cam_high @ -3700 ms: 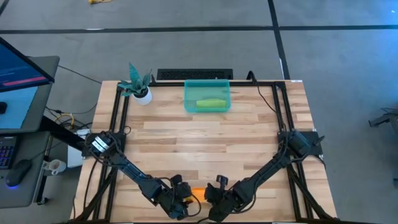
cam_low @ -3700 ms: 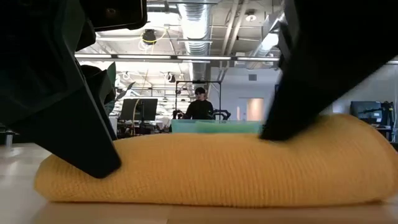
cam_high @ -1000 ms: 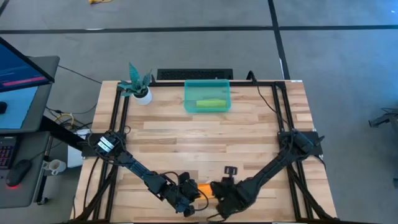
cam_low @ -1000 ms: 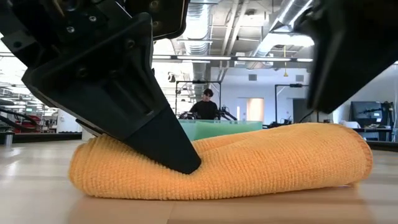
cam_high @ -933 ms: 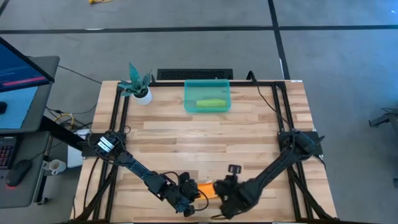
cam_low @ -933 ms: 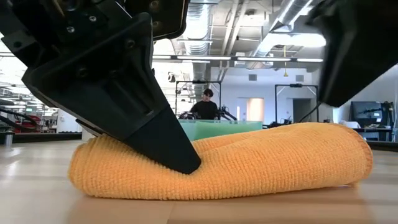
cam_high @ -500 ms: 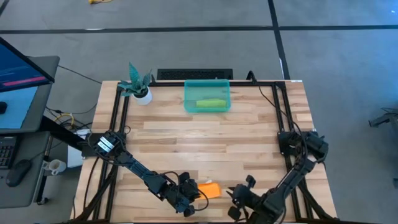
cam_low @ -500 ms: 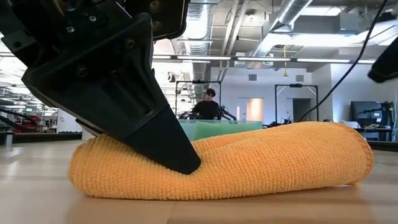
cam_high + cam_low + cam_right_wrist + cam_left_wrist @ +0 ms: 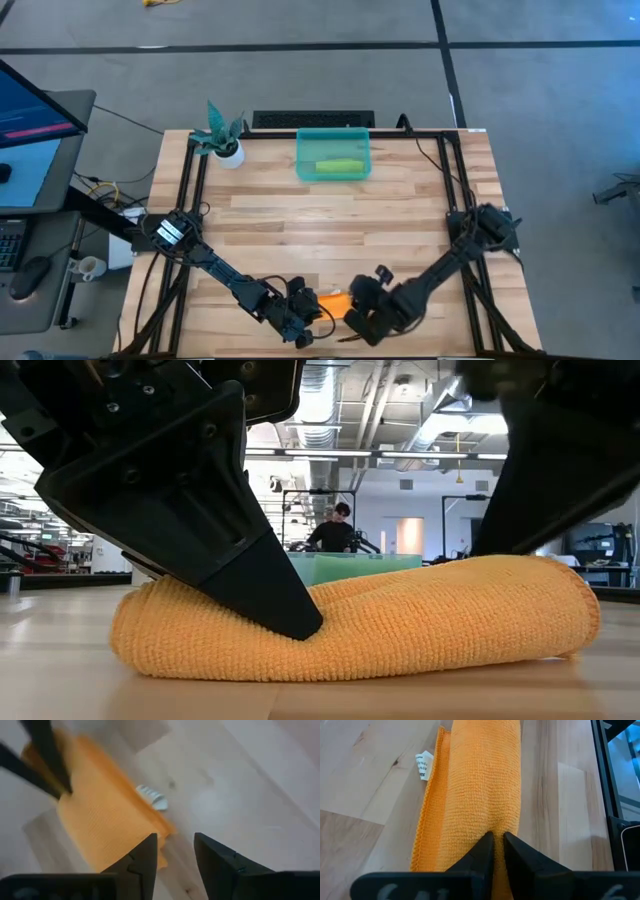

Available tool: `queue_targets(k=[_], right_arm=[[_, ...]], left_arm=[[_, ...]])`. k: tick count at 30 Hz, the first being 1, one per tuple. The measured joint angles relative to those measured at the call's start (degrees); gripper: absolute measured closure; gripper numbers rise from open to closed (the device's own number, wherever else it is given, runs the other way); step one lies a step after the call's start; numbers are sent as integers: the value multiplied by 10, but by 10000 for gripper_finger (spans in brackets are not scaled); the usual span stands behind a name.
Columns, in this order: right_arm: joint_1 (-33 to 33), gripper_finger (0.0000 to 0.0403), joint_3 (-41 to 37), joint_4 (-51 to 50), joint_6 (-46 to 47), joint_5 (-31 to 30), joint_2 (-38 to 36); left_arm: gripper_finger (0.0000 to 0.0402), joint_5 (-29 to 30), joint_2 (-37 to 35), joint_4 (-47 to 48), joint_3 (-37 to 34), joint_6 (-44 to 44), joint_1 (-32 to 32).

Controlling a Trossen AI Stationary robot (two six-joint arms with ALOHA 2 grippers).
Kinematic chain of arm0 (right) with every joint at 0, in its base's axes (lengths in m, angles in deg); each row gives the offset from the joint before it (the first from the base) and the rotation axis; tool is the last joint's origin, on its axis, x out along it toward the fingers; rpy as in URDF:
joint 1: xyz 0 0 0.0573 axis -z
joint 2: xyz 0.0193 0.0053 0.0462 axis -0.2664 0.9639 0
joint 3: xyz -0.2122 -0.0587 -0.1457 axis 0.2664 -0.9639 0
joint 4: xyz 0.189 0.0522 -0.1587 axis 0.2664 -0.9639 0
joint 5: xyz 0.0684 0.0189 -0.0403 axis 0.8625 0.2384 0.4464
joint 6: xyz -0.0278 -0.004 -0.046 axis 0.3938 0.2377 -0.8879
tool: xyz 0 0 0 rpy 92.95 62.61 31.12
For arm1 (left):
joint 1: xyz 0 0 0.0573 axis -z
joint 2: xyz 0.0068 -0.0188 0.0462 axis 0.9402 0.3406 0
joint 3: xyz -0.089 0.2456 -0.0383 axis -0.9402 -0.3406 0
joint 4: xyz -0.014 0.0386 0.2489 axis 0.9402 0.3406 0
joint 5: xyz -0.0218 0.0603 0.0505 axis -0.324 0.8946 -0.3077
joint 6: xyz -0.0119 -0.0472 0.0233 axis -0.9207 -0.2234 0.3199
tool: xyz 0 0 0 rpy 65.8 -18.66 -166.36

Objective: Roll towel into tight, uniform cylinder
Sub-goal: Roll the orange microfiber towel

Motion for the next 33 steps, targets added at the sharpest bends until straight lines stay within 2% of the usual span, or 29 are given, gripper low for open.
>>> queue_targets(k=[4,7,10,14,17,21,24,29,33], right_arm=[[27,245,4,26,-80,86,-1],[36,246,21,-1,-105,102,-10],[29,252,30,-65,-108,75,-39],[-4,261,31,-159,-76,-4,-91],[-43,271,16,-177,-41,-67,-121],[-90,283,-23,-124,15,-125,-127],[-106,286,-40,-61,45,-141,-112],[-85,275,-43,13,25,-125,-86],[-49,242,-43,53,-67,-61,-86]], left_arm=[[366,0,0,0,0,0,0],[366,1,0,0,0,5,0],[366,3,0,0,0,5,0],[366,4,0,-1,0,5,0],[366,4,0,-1,0,5,0],[366,4,0,-1,0,5,0],[366,5,0,-2,0,5,0],[363,10,0,-3,0,10,1],[348,7,0,-6,0,11,1]])
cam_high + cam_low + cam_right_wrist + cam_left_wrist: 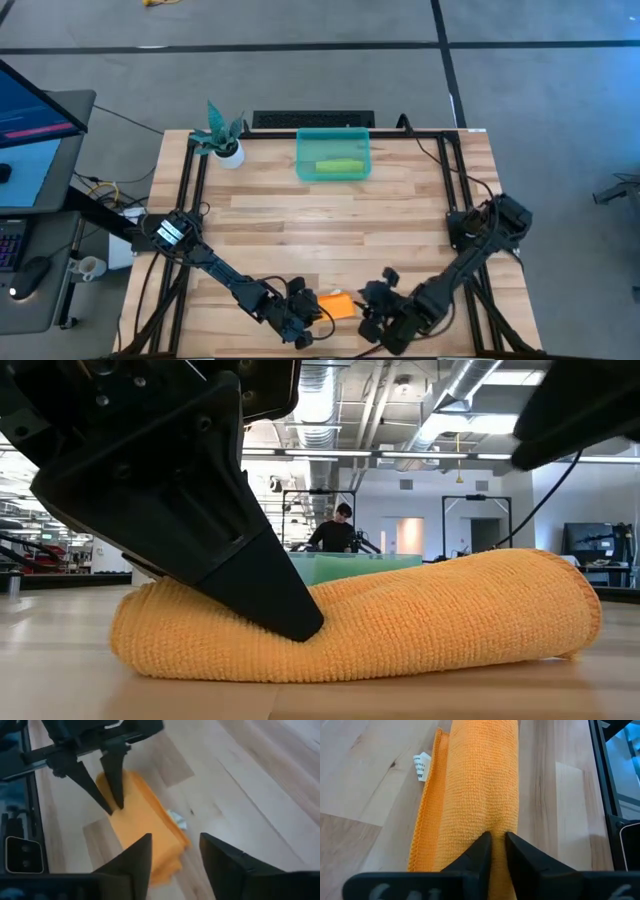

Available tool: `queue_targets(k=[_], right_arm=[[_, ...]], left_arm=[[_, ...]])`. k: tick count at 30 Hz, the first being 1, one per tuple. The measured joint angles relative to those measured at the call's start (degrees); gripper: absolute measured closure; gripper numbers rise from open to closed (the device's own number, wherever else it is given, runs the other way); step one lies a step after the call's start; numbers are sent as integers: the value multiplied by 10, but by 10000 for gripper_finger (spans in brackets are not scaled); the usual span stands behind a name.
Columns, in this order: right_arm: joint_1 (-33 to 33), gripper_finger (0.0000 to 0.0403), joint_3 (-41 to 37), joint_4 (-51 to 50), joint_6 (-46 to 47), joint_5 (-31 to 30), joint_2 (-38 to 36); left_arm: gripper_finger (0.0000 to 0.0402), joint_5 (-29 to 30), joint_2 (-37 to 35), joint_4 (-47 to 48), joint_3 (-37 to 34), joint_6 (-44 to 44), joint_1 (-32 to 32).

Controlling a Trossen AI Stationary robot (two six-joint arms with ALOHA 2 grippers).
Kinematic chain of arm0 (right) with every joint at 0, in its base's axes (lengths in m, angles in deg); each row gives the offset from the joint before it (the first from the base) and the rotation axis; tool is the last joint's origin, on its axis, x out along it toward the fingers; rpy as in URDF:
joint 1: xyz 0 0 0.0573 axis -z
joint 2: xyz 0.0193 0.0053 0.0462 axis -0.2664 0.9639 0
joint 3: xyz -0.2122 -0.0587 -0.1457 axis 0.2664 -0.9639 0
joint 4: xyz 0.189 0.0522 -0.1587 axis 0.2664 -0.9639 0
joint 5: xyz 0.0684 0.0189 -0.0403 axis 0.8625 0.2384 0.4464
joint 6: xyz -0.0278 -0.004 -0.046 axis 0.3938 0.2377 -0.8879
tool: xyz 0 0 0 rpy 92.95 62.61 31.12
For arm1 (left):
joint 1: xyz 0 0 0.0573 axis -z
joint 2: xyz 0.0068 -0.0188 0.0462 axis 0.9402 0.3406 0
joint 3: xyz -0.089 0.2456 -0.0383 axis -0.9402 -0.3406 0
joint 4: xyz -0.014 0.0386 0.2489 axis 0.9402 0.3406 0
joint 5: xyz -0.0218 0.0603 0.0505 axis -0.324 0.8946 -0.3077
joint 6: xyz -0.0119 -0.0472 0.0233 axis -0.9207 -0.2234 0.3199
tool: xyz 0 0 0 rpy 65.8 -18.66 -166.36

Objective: Roll towel into tight, uniform cylinder
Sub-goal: Roll the orange microfiber towel

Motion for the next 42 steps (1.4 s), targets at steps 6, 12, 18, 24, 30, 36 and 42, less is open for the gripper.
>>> queue_targets(k=[6,12,18,24,30,36,42], right_arm=[[69,180,0,71,-145,107,0],[119,159,-21,132,-222,188,0],[133,158,-27,141,-289,246,0],[132,158,-26,167,-313,262,21],[132,158,-25,146,-312,274,64],[138,158,-17,182,-288,329,98],[140,168,-16,161,-261,338,114]], left_arm=[[319,0,0,-2,0,0,0],[305,3,0,-2,0,1,0],[299,4,0,-2,0,1,1],[294,4,0,-2,0,1,1],[293,6,0,-3,0,1,1],[293,5,0,0,0,1,0],[294,0,0,-1,0,3,-1]])
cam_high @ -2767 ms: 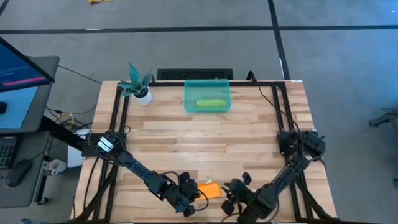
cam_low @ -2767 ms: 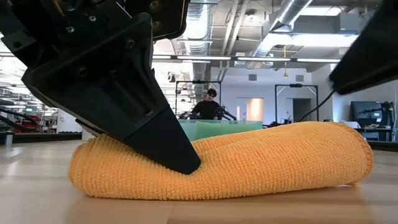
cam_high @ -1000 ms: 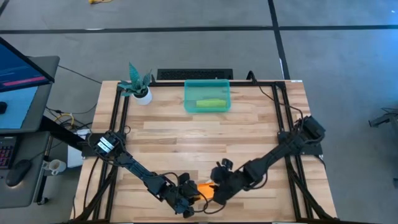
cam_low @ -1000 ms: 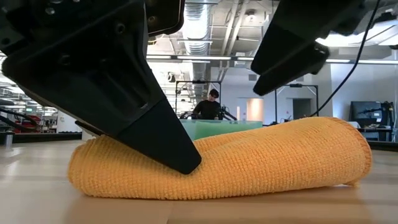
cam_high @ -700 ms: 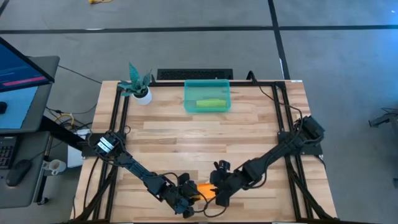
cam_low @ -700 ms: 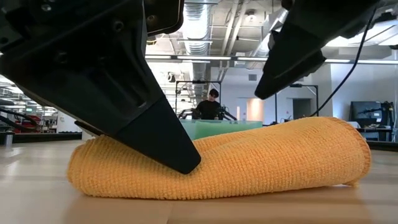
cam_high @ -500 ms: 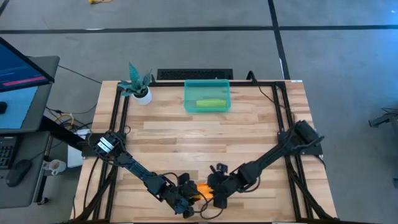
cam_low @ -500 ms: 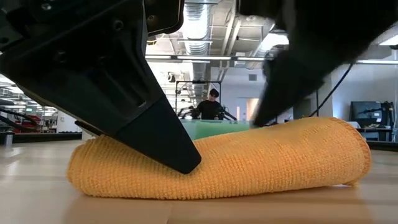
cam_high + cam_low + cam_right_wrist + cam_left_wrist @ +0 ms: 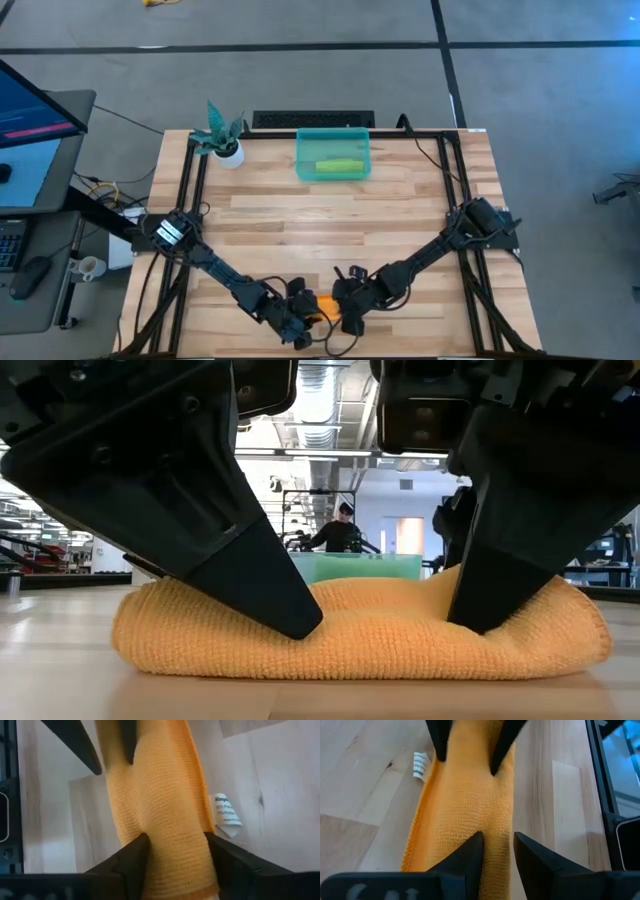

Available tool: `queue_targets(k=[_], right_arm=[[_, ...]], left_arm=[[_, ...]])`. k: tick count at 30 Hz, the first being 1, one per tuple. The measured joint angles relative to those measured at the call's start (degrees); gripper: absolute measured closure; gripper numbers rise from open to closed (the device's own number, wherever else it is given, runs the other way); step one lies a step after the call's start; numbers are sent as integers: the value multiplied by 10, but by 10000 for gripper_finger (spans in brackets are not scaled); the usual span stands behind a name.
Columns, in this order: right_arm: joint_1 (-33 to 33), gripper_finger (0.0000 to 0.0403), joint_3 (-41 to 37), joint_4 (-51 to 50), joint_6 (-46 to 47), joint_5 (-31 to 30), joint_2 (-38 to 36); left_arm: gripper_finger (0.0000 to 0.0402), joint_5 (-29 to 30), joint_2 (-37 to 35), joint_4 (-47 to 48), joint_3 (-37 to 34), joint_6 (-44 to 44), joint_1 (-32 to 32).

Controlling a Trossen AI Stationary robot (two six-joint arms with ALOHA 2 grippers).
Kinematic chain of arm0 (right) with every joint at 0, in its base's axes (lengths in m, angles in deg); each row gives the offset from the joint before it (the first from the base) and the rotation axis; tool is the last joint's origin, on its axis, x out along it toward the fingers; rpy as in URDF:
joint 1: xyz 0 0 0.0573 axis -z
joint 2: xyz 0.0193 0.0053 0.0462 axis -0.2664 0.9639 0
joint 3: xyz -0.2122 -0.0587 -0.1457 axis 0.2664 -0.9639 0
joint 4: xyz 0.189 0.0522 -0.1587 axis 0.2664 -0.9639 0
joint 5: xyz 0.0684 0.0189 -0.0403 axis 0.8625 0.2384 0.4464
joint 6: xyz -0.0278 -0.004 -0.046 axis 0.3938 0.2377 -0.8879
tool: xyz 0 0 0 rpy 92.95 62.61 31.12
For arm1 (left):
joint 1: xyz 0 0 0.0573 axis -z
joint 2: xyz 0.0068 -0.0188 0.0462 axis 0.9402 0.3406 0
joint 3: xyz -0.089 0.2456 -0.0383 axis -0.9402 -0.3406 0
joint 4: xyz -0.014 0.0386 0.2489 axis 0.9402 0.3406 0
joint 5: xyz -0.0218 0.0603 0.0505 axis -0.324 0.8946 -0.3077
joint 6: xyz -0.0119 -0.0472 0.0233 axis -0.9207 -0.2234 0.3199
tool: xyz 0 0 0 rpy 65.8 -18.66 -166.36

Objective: Roll towel into tight, uniform cylinder
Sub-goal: Roll the orange microfiber towel

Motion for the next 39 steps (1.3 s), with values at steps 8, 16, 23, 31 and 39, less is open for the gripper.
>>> queue_targets(k=[8,16,23,31,39], right_arm=[[0,263,1,1,0,18,9],[0,333,1,5,0,21,9],[0,334,1,8,2,20,9],[0,335,1,9,0,19,9],[-1,335,0,10,0,17,9]], left_arm=[[296,-17,-22,19,-2,55,4],[297,0,-128,162,-4,50,28],[297,61,-217,241,-2,47,57],[274,57,-212,282,-1,46,51],[197,47,-205,301,0,20,-7]])
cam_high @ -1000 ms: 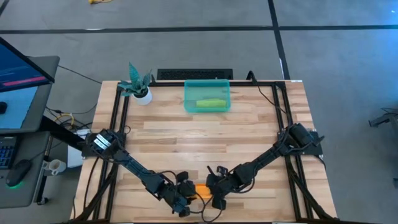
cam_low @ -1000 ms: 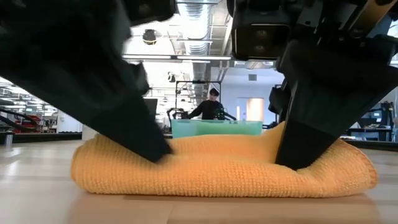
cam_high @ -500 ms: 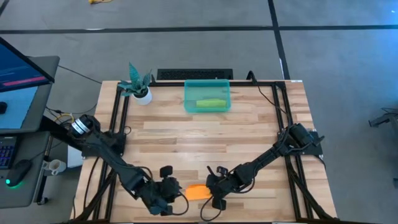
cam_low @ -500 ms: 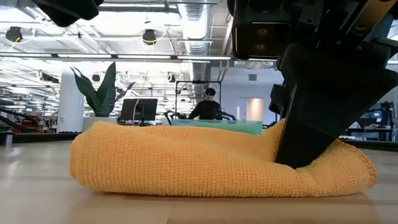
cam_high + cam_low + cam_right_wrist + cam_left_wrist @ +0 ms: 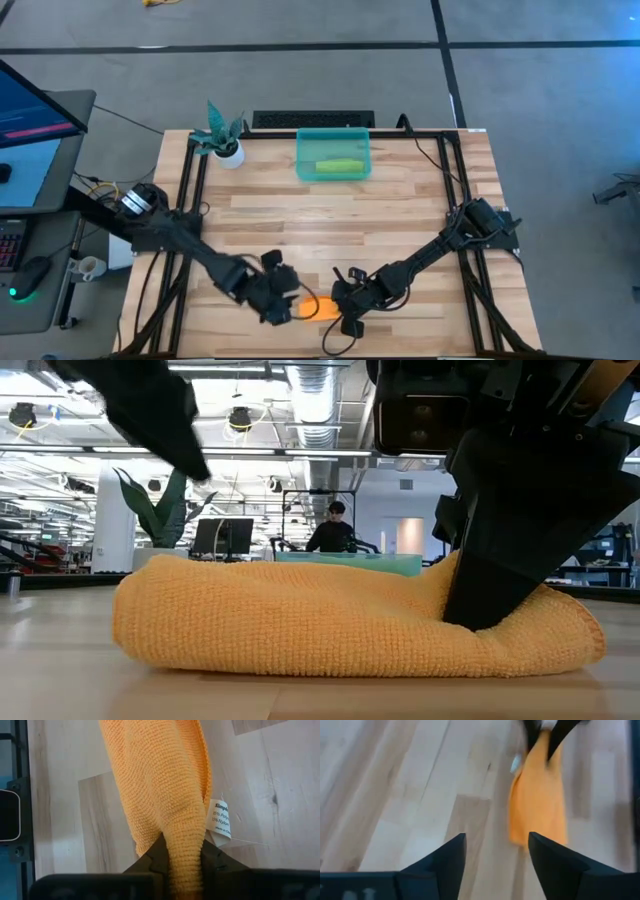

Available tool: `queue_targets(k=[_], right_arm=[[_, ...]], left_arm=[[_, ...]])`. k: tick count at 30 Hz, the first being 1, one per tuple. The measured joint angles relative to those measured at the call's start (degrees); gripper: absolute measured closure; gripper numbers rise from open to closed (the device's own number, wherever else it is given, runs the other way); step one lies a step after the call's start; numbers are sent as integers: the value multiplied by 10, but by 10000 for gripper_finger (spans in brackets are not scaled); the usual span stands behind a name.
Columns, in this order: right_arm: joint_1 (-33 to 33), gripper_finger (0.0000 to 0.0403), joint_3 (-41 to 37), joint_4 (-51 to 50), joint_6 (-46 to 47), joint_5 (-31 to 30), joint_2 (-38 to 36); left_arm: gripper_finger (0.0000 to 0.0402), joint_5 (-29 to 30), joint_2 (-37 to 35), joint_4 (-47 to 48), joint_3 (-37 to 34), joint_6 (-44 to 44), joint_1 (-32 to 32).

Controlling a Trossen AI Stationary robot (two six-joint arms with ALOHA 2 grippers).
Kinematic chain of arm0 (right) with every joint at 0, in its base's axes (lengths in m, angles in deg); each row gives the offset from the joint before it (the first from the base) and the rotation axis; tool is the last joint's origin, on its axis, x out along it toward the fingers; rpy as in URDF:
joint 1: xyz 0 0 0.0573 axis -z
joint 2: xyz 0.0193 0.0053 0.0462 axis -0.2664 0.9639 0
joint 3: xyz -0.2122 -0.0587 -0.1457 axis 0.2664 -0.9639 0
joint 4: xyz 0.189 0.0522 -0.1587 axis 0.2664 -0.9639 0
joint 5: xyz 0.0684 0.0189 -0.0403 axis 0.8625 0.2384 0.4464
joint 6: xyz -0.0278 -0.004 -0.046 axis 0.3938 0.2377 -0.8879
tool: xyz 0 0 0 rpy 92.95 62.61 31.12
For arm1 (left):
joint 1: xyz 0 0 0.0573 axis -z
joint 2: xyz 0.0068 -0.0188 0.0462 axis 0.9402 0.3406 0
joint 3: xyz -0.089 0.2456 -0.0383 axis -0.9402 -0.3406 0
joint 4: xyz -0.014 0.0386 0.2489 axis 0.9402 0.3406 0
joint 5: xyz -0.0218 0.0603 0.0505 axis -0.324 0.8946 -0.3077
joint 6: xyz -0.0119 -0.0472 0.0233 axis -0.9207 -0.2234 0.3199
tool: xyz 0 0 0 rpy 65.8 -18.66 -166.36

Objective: Roll towel into tight, uniform cylinder
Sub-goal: Roll the orange microfiber towel

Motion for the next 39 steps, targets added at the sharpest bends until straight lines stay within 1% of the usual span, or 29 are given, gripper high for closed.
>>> queue_targets(k=[3,5,8,10,14,16,18,19,21,23,26,27,30,35,37,39], right_arm=[[0,335,0,0,0,0,0],[0,335,0,0,0,0,0],[0,335,0,0,0,0,0],[0,335,0,0,0,1,0],[0,335,0,0,-1,2,0],[0,335,0,0,-1,2,0],[0,335,0,0,-1,2,0],[0,335,0,0,-1,2,0],[0,335,0,0,-2,2,0],[0,335,0,0,-2,2,0],[0,335,0,0,-1,2,0],[0,335,0,0,-1,2,0],[0,335,0,0,-2,2,0],[0,335,0,0,-1,3,0],[0,335,0,0,-1,3,0],[1,335,0,0,-1,2,0]], left_arm=[[183,-65,-13,27,-1,27,-30],[181,-83,-28,44,0,45,-44],[180,-99,-56,77,0,63,-63],[180,-95,-72,98,0,64,-70],[180,-94,-74,99,-2,64,-71],[180,-96,-74,39,-26,61,-66],[180,-113,-72,-55,-69,59,-58],[180,-127,-71,-109,-92,60,-55],[180,-149,-71,-245,-136,69,-51],[180,-155,-72,-356,-176,70,-50],[180,-144,-71,-449,-216,70,-51],[180,-139,-72,-459,-222,70,-52],[180,-133,-72,-447,-234,62,-54],[180,-133,-62,-450,-234,59,-54],[180,-135,-46,-453,-232,59,-57],[180,-149,-32,-448,-230,58,-59]])
